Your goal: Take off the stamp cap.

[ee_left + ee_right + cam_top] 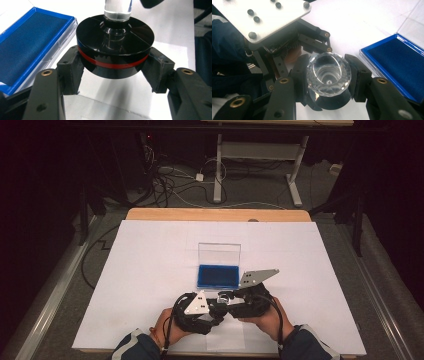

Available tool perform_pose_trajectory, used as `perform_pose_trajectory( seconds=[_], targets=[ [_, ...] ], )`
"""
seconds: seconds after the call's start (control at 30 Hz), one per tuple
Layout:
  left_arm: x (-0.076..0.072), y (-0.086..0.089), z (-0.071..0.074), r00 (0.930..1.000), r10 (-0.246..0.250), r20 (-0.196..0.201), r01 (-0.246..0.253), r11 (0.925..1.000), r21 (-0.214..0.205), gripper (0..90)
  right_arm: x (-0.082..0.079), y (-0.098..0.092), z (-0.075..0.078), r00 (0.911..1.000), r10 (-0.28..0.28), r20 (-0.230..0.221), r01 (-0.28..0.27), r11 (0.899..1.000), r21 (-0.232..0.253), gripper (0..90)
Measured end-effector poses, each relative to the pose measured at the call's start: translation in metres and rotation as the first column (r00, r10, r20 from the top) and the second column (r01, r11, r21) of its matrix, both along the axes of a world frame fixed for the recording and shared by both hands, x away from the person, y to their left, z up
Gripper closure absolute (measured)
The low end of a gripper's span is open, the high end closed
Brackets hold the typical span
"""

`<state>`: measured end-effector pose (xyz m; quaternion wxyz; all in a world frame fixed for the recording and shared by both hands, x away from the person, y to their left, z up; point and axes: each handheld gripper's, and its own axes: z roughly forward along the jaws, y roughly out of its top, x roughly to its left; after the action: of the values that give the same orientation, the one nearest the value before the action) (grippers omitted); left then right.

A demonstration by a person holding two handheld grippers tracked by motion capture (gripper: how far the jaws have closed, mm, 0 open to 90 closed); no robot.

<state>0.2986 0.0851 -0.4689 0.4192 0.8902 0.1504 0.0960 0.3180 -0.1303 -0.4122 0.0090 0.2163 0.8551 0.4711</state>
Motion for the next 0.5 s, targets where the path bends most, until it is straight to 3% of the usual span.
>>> perform_pose_trajectory(
  seconds=[0.2, 0.43, 0.5],
  targets=[
    [0.0014, 0.0015, -0.0018, 0.9997, 0.002, -0.023, -0.003, 0.9998, -0.021, 36.4, -0.0005, 0.0014, -0.0012, 0.9999, -0.016, -0.002, 0.016, 1.000, 0.011, 57.6],
    [0.0067, 0.0054, -0.0052, 0.9944, -0.005, -0.106, -0.003, 0.9972, -0.075, 36.8, -0.0011, 0.0010, -0.0006, 0.9998, -0.019, 0.006, 0.019, 1.000, 0.016, 57.5],
    [0.0068, 0.0050, -0.0057, 0.9946, -0.001, -0.104, -0.006, 0.9976, -0.070, 37.0, -0.0016, 0.0014, -0.0004, 0.9999, -0.013, 0.008, 0.013, 1.000, 0.015, 57.5]
  ],
)
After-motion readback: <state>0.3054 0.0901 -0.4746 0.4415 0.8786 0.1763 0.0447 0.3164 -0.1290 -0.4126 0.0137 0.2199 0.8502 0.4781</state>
